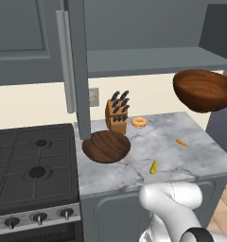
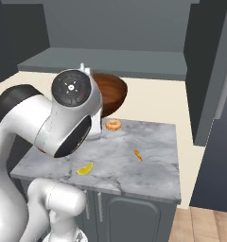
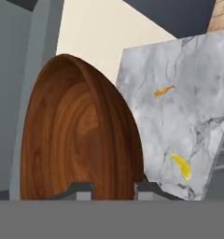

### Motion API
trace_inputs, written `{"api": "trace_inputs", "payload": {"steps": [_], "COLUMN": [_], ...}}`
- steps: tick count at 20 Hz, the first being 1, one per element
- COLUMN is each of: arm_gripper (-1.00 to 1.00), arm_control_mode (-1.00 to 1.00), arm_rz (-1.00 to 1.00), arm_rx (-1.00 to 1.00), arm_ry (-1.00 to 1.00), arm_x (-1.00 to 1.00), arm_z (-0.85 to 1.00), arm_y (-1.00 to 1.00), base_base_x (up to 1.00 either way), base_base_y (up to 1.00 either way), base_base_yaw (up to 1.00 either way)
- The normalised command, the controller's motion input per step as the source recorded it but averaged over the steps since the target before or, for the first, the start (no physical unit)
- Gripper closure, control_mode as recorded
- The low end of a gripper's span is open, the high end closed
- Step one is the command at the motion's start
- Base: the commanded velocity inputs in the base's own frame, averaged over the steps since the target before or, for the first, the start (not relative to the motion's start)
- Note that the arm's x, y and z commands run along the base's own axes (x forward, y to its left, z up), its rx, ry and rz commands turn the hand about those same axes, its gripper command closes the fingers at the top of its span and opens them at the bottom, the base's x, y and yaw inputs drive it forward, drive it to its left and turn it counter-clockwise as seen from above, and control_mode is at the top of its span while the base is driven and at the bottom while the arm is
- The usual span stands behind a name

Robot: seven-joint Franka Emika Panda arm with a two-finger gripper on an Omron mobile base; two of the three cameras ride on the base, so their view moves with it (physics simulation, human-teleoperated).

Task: Pick both bowls and place them on the counter. Then place the lemon wedge in one bowl and place the shrimp in the other bowl.

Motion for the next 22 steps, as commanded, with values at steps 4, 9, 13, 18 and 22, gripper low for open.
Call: {"api": "trace_inputs", "payload": {"steps": [4,9,13,18,22], "arm_gripper": [1.00,1.00,1.00,1.00,1.00], "arm_control_mode": [-1.00,-1.00,-1.00,-1.00,-1.00], "arm_rz": [0.00,-0.03,-0.04,-0.03,-0.01], "arm_rx": [0.00,0.04,0.09,0.12,0.13], "arm_ry": [0.20,0.07,0.07,0.12,0.14], "arm_x": [0.20,0.36,0.50,0.49,0.54], "arm_z": [-0.51,-0.47,-0.48,-0.54,-0.54], "arm_y": [0.33,0.28,0.11,-0.01,-0.03], "base_base_x": [0.00,0.00,0.00,0.00,0.00], "base_base_y": [0.00,0.00,0.00,0.00,0.00], "base_base_yaw": [0.00,0.00,0.00,0.00,0.00]}}
